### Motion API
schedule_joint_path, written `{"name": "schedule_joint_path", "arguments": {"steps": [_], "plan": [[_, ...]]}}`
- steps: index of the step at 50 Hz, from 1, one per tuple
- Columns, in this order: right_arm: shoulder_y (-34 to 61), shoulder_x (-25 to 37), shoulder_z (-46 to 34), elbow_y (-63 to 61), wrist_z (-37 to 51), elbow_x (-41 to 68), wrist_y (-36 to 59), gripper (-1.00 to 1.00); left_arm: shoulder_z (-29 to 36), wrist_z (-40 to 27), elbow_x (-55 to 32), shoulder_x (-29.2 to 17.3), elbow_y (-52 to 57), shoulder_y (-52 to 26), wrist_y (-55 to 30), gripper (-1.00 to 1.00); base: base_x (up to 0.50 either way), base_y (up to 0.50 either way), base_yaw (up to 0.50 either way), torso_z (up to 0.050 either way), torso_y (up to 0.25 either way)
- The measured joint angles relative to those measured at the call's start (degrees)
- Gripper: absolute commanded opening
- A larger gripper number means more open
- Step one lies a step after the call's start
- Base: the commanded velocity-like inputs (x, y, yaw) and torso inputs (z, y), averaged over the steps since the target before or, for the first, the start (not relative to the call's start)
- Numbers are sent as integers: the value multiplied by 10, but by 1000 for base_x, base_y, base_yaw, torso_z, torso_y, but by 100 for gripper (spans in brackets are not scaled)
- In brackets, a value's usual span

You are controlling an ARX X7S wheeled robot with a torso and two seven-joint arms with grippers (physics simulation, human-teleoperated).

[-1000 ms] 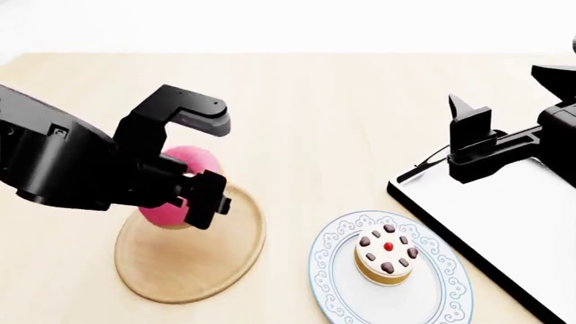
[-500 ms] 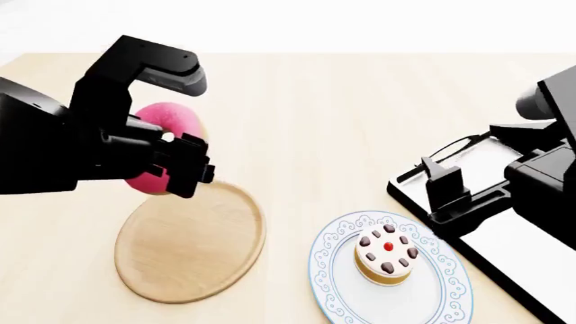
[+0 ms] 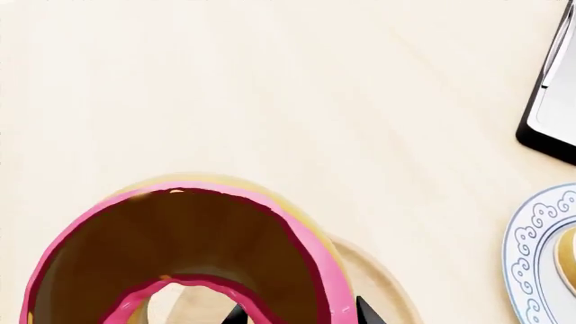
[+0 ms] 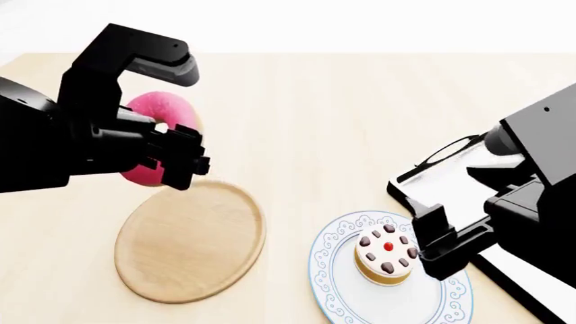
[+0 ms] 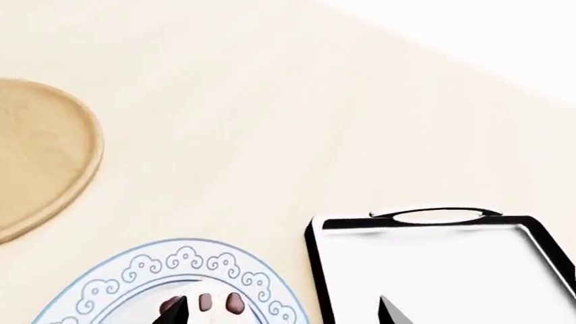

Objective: Move the dessert items from the plate to the tray.

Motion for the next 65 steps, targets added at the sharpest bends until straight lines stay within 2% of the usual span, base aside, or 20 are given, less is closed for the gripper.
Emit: {"name": "schedule_joint_path", "arguments": {"steps": [36, 65], "plan": [[-48, 6, -17, -11, -26, 25, -24, 100, 5, 13, 19, -3, 3, 2, 7, -100, 0, 0, 0, 0, 0], [-126, 3, -12, -17, -73, -35, -28, 100, 8, 27, 36, -8, 9, 12, 13, -100, 0, 0, 0, 0, 0]]}}
